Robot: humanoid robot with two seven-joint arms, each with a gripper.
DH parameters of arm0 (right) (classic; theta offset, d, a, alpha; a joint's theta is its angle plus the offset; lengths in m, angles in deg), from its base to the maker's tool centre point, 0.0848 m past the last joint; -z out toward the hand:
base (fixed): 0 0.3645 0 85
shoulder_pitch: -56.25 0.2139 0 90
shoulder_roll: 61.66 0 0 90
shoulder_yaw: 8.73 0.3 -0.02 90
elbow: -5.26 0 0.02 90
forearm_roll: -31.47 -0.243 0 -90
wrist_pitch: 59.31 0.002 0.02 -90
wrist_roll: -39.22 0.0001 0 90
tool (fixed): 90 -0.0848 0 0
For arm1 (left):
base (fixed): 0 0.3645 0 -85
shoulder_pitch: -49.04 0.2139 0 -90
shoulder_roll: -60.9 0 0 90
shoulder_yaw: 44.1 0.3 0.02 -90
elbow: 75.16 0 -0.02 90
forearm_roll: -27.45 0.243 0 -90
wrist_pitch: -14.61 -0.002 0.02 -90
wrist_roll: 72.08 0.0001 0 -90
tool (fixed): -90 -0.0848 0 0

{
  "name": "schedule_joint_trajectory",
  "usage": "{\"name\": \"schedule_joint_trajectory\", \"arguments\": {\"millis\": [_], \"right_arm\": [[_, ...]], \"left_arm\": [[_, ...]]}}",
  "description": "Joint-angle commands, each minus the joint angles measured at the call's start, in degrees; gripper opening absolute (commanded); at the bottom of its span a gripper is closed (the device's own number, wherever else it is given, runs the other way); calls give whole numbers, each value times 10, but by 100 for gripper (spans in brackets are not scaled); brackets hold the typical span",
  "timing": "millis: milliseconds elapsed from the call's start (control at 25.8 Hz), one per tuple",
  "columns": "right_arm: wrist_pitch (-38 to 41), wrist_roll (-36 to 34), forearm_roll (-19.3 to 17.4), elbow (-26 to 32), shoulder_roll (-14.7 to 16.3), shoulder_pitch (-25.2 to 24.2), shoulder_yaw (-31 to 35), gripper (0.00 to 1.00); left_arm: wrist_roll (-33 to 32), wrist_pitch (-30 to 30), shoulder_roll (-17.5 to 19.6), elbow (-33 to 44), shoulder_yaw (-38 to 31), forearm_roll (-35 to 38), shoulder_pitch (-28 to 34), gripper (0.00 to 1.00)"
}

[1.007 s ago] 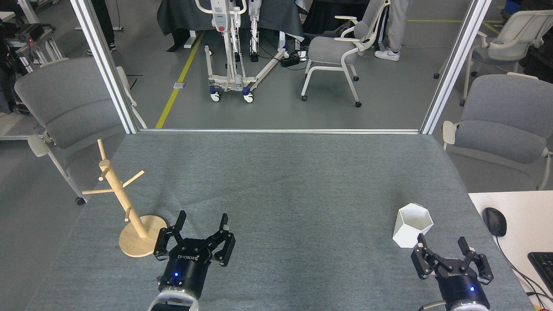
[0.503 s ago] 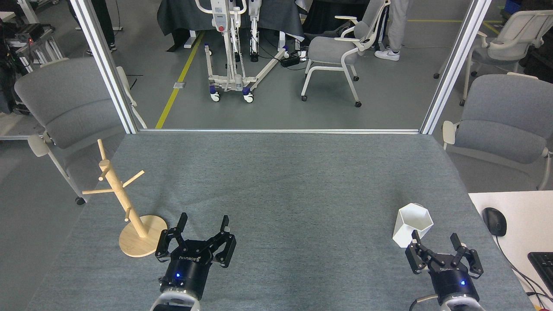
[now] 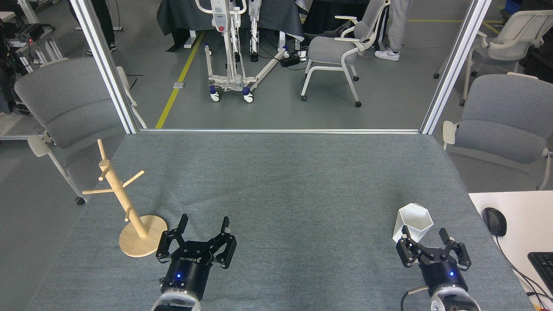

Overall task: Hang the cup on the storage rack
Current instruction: 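Close the right gripper on the white cup's rim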

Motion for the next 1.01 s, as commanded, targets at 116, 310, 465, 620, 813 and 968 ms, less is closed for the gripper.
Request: {"name": "schedule_joint_trajectory", "arguments": {"millis": [116, 310, 465, 620, 813, 968], "right_arm": [[0, 0, 1, -15, 2, 11, 0, 99], [0, 0, 1, -32, 2, 23, 0, 99], [-1, 0, 1, -46, 4, 36, 0, 99], [-2, 0, 3, -58, 4, 45, 0, 99], [-2, 0, 3, -73, 2, 52, 0, 99], [-3, 0, 4, -76, -1, 52, -3, 99]], "left_arm": [[0, 0, -1, -1, 1, -1, 0, 100], [0, -1, -1, -1, 1, -1, 0, 100], [0, -1, -1, -2, 1, -1, 0, 100], [0, -2, -2, -10, 0, 0, -2, 100], [0, -2, -2, -12, 0, -1, -3, 100], [0, -2, -5, -17, 0, 0, -4, 100]]}}
